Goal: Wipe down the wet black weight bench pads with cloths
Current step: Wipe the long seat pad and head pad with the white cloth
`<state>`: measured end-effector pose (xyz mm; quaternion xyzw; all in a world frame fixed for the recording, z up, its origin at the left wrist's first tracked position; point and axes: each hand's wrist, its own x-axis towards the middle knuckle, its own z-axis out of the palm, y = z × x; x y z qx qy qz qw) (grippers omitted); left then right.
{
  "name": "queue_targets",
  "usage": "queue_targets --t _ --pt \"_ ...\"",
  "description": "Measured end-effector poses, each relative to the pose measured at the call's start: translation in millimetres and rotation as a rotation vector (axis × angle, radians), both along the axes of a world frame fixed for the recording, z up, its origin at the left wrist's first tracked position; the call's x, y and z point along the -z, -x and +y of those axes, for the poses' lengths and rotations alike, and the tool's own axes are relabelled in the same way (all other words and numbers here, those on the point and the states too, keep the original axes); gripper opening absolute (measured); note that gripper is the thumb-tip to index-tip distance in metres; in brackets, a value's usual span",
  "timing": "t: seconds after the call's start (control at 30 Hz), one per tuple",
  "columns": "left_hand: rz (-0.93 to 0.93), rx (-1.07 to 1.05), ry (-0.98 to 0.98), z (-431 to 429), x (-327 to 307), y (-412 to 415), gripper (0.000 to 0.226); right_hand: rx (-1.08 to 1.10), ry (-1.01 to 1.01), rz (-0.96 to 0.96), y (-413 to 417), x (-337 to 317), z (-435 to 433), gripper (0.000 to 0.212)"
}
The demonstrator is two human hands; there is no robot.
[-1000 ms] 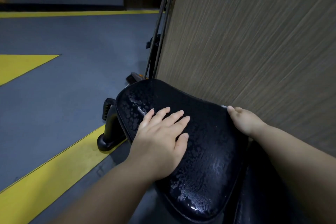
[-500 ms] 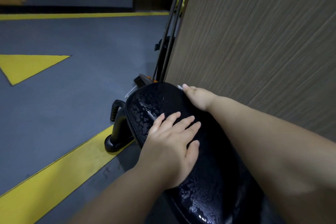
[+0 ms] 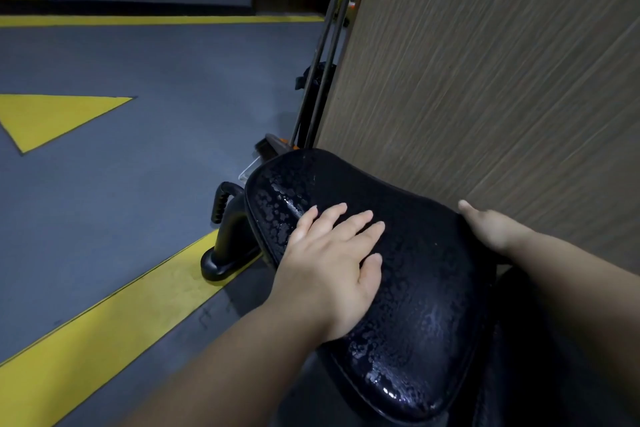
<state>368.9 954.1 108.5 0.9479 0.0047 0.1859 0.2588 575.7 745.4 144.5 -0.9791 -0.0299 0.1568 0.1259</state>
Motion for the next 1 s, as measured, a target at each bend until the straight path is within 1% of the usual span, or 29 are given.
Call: queue_targets --t 0.1,0.23,0.33,0.43,0.57,0.6,0.7,0.77,0.83,0.9,1.0 --pt "-0.003 0.001 0.019 -1.1 0.5 0.6 0.065 -0.04 0.038 -0.011 4.4 -9.5 27.9 0.067" --pt "-0.035 -0.024 0.017 -2.0 2.9 0.3 0.053 -0.251 0.068 -0.032 5.6 -9.7 99.9 0.067" --pt "-0.058 -0.023 0.045 -2.5 4.8 -0.4 0.051 -0.369 0.015 -0.06 10.3 -4.6 155.5 0.071" --pt "-0.069 -0.023 0.045 -1.4 6.5 -1.5 0.049 -0.439 -0.039 -0.098 17.0 -3.5 181.6 0.065" --pt "-0.087 -0.027 0.04 -0.9 8.4 -1.2 0.048 -0.511 -0.207 -0.058 26.4 -9.4 161.0 0.057" --pt "-0.092 -0.028 0.041 -0.9 8.5 -0.9 0.047 -0.533 -0.221 -0.065 30.3 -10.9 150.6 0.054" --pt "-0.1 -0.035 0.041 -0.3 8.5 -0.7 0.046 -0.574 -0.153 -0.137 40.8 -12.4 111.6 0.048" --pt "-0.098 -0.039 0.033 -0.3 7.9 -0.3 0.047 -0.576 -0.119 -0.188 46.0 -12.0 83.7 0.049" --pt "-0.078 -0.045 0.029 -0.2 7.5 0.3 0.049 -0.54 -0.094 -0.217 51.0 -10.4 59.4 0.048" --pt "-0.045 -0.043 0.032 -0.4 5.2 1.4 0.054 -0.458 -0.07 -0.238 58.2 -9.4 40.2 0.046" --pt "0.009 -0.035 0.025 -0.1 -0.3 2.7 0.068 -0.331 -0.081 -0.238 64.6 -8.0 27.4 0.048"
